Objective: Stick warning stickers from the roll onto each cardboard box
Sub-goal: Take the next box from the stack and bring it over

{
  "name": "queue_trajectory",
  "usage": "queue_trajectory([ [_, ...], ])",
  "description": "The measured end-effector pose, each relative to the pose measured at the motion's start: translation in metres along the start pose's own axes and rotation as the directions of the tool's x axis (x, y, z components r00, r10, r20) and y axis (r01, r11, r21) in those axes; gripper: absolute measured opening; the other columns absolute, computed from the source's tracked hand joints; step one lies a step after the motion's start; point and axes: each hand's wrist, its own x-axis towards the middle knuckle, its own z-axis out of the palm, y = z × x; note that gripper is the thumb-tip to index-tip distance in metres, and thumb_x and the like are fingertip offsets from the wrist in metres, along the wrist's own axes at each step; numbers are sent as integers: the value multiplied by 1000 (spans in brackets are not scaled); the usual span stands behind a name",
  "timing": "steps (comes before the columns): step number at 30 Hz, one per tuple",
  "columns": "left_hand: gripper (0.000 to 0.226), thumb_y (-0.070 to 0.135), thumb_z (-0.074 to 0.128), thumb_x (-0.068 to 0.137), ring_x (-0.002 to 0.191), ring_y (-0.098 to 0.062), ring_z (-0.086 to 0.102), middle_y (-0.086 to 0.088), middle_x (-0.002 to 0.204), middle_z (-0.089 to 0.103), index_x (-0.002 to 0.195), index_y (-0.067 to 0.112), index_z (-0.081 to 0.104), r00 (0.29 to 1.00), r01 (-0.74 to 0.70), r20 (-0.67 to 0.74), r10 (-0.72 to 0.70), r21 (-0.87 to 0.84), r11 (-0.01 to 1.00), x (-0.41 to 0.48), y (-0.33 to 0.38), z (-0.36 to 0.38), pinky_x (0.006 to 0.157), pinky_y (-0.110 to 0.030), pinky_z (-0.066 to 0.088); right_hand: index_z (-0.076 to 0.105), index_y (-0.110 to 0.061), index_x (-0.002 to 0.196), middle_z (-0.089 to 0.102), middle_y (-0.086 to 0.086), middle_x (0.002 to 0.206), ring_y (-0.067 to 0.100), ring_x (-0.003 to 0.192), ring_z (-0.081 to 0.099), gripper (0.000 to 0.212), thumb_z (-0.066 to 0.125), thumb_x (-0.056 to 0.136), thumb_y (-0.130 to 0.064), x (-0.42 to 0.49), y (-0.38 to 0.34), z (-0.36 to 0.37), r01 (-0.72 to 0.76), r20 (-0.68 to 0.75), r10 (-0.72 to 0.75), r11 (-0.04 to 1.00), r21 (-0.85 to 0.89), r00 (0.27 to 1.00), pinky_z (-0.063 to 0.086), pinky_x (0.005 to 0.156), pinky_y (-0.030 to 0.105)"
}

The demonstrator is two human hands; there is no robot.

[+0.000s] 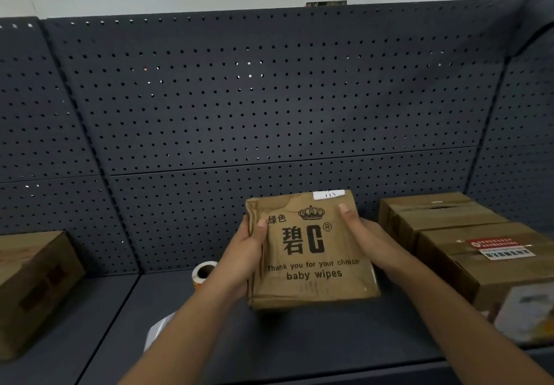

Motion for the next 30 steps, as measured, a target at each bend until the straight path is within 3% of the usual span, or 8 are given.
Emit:
queue_trajectory([
  [3,38,49,47,107,108,-27,74,-1,119,77,140,33,55,997,73,-19,-73,-21,997,5,12,5,92,-54,61,69,-32,113,76,-11,104,9,98,70,47,41,100,-67,2,-8,-2,-52,34,51,998,29,998,48,73,27],
  [7,42,50,48,106,103,-25,73,-5,118,75,136,22,55,988,139,-73,-137,29,990,13,23,12,71,-35,63,67,-24,121,75,-2,112,16,103,70,36,47,106,-50,18,-9,-4,-82,15,82,996,29,997,50,77,31],
  [10,63,56,54,102,111,-23,65,-4,129,64,147,14,44,980,132,-174,-92,238,962,23,24,7,85,-36,55,68,-19,121,78,1,111,18,103,73,32,53,106,-43,26,-5,-4,-72,-1,72,997,25,997,56,88,35],
  [13,70,41,62,102,105,-19,65,-7,140,60,160,17,30,988,110,-127,-86,196,974,26,27,4,83,-34,55,69,-18,117,80,2,107,19,100,75,34,55,104,-46,31,-1,-4,-98,-13,100,992,80,995,56,81,32],
  [18,37,16,57,104,108,-21,74,2,115,78,138,29,60,994,109,23,-111,104,989,38,18,6,99,-44,58,72,-13,112,79,8,105,24,100,74,36,63,100,-45,42,2,-4,-176,-56,191,964,201,980,52,77,31],
  [23,35,6,52,103,105,-25,75,-4,112,79,128,27,65,991,133,7,-133,5,991,45,17,5,85,-40,60,70,-12,109,78,10,104,26,96,73,30,67,98,-40,51,-2,2,-187,-104,216,954,233,971,51,69,32],
  [27,46,12,63,99,105,-23,74,-5,120,76,143,24,58,991,125,-40,-125,-13,992,43,11,1,89,-42,61,68,-10,116,76,10,109,26,100,71,33,66,99,-39,53,-1,-2,-154,-136,175,977,148,975,54,81,35],
  [30,64,18,67,99,114,-18,65,-6,147,58,157,21,40,987,51,-151,-53,-23,998,35,8,-7,86,-34,55,60,-14,122,67,-2,105,12,92,65,29,62,102,-34,46,-12,-1,-30,-152,16,995,-92,988,50,71,27],
])
